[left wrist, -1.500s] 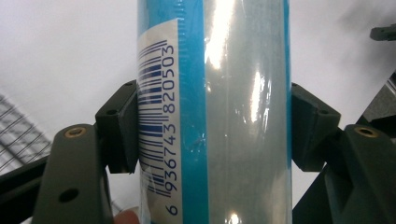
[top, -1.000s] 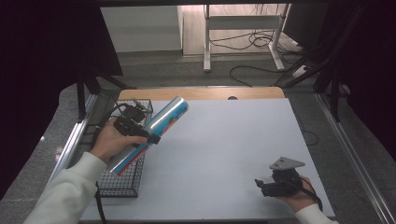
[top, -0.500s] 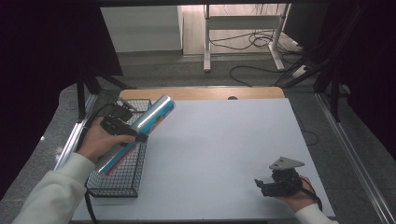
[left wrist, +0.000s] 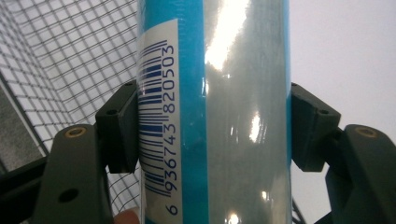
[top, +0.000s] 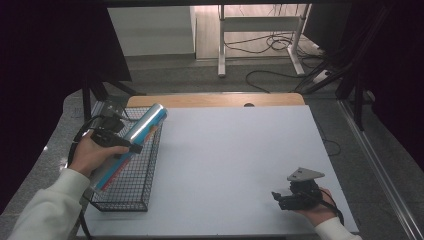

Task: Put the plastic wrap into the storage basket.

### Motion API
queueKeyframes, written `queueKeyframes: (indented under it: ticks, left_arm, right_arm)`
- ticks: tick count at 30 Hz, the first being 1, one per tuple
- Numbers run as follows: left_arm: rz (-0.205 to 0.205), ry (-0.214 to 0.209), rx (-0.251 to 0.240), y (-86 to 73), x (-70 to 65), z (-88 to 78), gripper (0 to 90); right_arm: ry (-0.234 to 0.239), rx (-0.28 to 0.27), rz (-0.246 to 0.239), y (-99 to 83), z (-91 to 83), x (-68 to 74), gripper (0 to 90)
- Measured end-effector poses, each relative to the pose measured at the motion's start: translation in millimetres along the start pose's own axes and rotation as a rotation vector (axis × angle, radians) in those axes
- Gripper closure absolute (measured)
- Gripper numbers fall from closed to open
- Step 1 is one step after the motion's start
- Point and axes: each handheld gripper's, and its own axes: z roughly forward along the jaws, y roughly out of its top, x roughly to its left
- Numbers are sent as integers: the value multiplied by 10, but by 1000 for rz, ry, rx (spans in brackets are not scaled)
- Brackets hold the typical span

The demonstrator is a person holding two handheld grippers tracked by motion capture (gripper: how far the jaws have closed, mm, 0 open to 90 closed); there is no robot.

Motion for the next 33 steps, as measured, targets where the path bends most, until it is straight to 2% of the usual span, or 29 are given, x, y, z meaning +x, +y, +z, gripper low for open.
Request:
queueKeyframes:
  ticks: [7, 11, 18, 28, 33]
  left_arm:
    - [-38, 12, 5, -60, 130, 49, 319]
    - [-88, 16, 3, -74, 215, 131, 319]
    - [-131, 32, 12, -31, 258, 242, 319]
    - [-244, 38, 5, 11, 321, 384, 319]
    - [-265, 61, 6, 53, 307, 482, 319]
  right_arm:
    - [-1, 3, 2, -3, 3, -1, 168]
    - [0, 6, 2, -2, 10, -4, 168]
    - [0, 6, 2, -5, 11, -7, 168]
    - [1, 6, 1, -4, 14, -8, 168]
    - [3, 6, -3, 3, 19, -5, 168]
